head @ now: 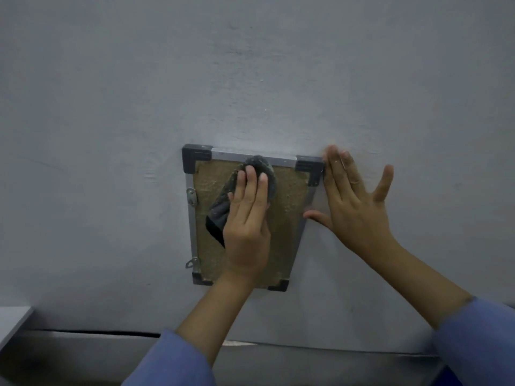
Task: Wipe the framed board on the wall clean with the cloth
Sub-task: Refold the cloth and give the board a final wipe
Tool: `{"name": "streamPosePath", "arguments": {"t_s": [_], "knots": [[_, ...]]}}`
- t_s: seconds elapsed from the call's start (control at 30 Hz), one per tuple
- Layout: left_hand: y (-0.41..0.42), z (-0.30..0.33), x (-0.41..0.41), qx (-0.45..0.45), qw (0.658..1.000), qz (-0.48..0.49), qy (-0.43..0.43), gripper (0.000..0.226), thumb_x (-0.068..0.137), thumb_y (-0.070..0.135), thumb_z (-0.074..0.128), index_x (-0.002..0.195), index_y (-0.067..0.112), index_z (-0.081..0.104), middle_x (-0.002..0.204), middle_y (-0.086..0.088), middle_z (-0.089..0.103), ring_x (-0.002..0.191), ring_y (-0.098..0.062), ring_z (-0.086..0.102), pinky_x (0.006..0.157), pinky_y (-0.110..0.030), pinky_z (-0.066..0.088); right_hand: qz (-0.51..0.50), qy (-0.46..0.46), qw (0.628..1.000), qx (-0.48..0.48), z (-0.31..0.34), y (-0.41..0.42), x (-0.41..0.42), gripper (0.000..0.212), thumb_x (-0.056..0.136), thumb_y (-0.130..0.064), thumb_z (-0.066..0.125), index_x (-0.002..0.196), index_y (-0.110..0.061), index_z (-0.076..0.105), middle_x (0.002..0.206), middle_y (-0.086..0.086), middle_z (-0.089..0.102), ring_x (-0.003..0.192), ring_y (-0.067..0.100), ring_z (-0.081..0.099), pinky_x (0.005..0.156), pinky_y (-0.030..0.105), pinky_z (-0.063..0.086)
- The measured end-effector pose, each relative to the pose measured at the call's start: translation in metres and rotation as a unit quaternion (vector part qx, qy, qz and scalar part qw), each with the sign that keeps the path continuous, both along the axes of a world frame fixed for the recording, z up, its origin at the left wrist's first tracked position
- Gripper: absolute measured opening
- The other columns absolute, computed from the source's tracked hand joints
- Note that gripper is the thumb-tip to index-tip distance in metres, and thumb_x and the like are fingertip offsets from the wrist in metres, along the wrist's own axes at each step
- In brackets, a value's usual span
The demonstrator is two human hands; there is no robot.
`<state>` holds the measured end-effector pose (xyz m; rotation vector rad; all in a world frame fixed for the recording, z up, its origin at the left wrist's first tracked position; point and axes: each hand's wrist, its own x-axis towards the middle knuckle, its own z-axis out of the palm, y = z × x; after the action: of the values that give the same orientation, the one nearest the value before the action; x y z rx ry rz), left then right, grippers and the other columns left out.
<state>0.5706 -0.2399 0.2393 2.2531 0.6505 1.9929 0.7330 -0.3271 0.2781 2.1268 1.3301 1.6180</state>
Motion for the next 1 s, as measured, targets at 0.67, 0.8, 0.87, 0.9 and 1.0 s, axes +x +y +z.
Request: {"name": "streamPosePath", "arguments": {"t_s": [0.67, 0.8, 0.87, 0.9, 1.0], "knots": [[0.020, -0.014, -0.015, 0.125, 0.978, -0.062, 0.153, 0.050, 0.083, -0.009, 0.065, 0.129, 0.005, 0.052, 0.137, -0.011, 0.048, 0.129, -0.024, 0.045, 0.108, -0.038, 0.037, 0.014, 0.034, 0.999, -0.004, 0.009, -0.002, -0.011, 0.107, 0.078, -0.077, 0.033, 0.149, -0.002, 0.007, 0.155, 0.011, 0.008, 0.142, 0.025, 0.011, 0.094, 0.073, 0.028], [0.023, -0.051, -0.034, 0.225, 0.899, -0.142, 0.347, 0.048, 0.080, -0.001, 0.069, 0.127, 0.005, 0.058, 0.135, -0.011, 0.054, 0.127, -0.024, 0.049, 0.102, -0.040, 0.044, 0.023, 0.044, 0.999, 0.005, 0.010, -0.001, -0.011, 0.109, 0.075, -0.076, 0.039, 0.149, -0.003, 0.007, 0.154, 0.010, 0.005, 0.141, 0.027, 0.012, 0.093, 0.074, 0.028], [0.032, -0.064, -0.055, 0.280, 0.849, -0.139, 0.425, 0.044, 0.082, 0.001, 0.067, 0.125, 0.005, 0.060, 0.134, -0.010, 0.055, 0.125, -0.023, 0.052, 0.100, -0.039, 0.046, 0.024, 0.047, 0.998, 0.015, 0.009, -0.001, -0.011, 0.111, 0.073, -0.077, 0.040, 0.150, -0.004, 0.006, 0.154, 0.010, 0.004, 0.141, 0.026, 0.011, 0.093, 0.074, 0.028], [0.035, -0.067, -0.065, 0.279, 0.846, -0.136, 0.433, 0.038, 0.086, 0.003, 0.059, 0.124, 0.005, 0.060, 0.134, -0.009, 0.055, 0.124, -0.024, 0.052, 0.099, -0.040, 0.047, 0.024, 0.046, 0.998, 0.019, 0.008, -0.001, -0.011, 0.113, 0.072, -0.078, 0.041, 0.150, -0.005, 0.004, 0.154, 0.010, 0.003, 0.141, 0.026, 0.011, 0.093, 0.074, 0.028], [0.044, -0.059, -0.085, 0.227, 0.892, -0.123, 0.372, 0.036, 0.096, 0.005, 0.043, 0.130, 0.004, 0.054, 0.138, -0.011, 0.050, 0.130, -0.027, 0.046, 0.102, -0.042, 0.045, 0.039, 0.051, 0.997, 0.034, 0.008, 0.000, -0.010, 0.117, 0.069, -0.077, 0.048, 0.150, -0.007, 0.001, 0.154, 0.009, 0.005, 0.141, 0.027, 0.012, 0.092, 0.075, 0.027]]}}
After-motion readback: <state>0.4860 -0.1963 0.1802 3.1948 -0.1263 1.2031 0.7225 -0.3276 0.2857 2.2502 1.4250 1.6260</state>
